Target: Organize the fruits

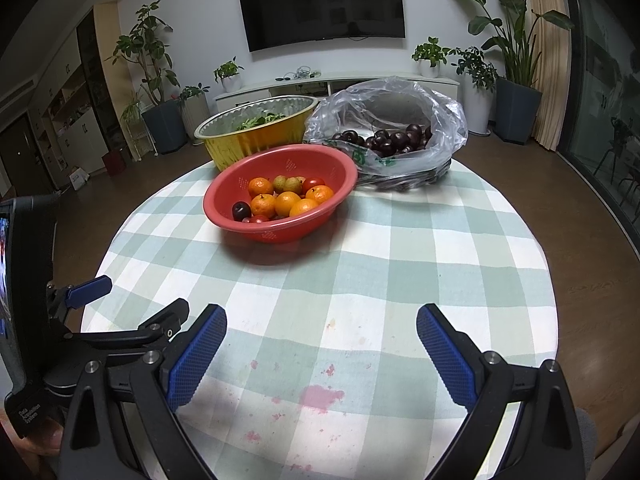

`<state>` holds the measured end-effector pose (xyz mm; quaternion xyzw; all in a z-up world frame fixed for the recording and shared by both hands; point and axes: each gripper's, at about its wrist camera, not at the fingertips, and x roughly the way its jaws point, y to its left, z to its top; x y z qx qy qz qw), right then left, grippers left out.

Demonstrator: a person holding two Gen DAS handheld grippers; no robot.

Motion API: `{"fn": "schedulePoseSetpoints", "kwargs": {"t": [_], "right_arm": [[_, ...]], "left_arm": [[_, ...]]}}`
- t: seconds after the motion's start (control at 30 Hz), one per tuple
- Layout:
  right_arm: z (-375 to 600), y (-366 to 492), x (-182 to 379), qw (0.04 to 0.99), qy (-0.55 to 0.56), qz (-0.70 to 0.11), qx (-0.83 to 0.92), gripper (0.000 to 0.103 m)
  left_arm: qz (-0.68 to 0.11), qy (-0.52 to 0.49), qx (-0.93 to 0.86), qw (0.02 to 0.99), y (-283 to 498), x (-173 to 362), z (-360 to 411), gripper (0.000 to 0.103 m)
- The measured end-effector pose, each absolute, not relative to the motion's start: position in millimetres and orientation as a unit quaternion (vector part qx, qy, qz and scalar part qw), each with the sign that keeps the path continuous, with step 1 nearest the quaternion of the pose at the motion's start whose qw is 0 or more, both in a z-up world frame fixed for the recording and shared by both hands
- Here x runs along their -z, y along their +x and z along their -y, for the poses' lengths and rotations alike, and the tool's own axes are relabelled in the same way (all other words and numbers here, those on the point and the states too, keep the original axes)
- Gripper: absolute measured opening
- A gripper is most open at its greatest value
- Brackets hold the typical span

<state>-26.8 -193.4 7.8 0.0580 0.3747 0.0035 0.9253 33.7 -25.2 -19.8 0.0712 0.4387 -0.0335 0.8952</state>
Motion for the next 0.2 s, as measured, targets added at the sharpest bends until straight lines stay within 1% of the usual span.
{"fn": "schedulePoseSetpoints", "kwargs": {"t": [0.2], "right_arm": [[193.8,-28.8,-7.0,0.925,0.059,-0.376,-0.004,0.098]], "left_arm": [[-0.432,0.068,0.028,0.899,34.3,19.9,22.7,0.103]]}}
